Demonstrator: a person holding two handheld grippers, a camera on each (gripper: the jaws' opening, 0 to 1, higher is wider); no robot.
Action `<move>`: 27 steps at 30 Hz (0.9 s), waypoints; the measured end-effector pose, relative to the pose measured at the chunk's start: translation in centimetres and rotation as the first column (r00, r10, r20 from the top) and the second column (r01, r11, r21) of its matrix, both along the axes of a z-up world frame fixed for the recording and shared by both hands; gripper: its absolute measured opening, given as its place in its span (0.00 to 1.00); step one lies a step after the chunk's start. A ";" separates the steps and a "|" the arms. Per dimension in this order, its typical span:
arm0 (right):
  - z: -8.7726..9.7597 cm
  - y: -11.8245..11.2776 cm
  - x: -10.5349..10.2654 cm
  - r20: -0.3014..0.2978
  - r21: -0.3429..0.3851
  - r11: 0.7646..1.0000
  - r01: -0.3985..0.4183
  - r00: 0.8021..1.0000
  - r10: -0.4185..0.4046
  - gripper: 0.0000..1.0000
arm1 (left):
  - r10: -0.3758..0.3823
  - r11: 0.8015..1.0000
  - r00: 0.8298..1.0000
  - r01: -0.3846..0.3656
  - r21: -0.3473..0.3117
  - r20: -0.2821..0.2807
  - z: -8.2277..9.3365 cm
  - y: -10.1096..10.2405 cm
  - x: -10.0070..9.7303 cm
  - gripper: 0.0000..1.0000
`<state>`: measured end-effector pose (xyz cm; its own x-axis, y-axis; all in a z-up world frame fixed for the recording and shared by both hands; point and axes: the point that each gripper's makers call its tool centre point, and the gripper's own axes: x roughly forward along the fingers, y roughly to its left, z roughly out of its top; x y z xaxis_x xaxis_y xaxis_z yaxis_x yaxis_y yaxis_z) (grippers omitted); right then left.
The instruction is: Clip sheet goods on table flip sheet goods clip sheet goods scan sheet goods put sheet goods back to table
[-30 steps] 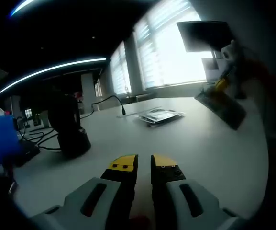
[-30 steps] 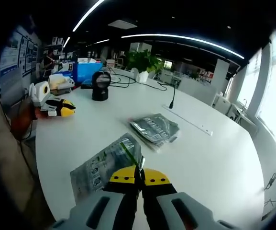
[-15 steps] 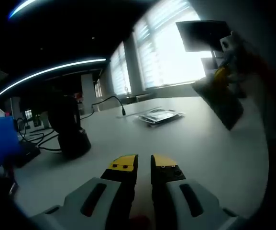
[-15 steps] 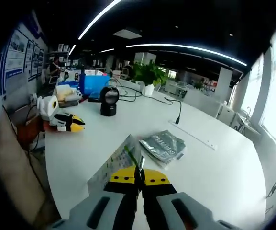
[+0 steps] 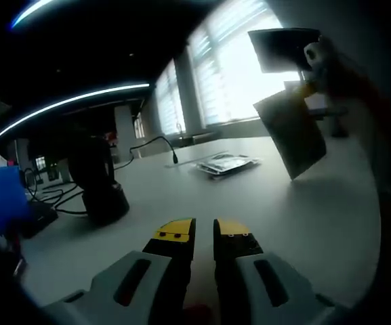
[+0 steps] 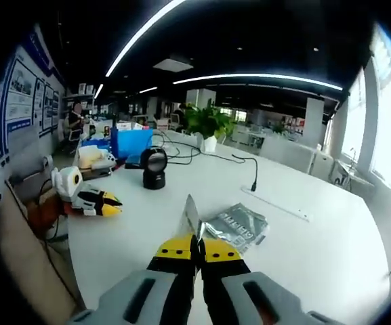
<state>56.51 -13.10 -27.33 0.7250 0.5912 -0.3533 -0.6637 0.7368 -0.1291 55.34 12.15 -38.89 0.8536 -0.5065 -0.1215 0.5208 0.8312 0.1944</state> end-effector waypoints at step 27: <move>3.4 6.7 3.2 0.080 0.106 0.994 -0.037 0.996 0.029 0.00 | -0.009 1.000 1.000 0.009 0.024 0.012 0.1 -0.3 -0.2 0.03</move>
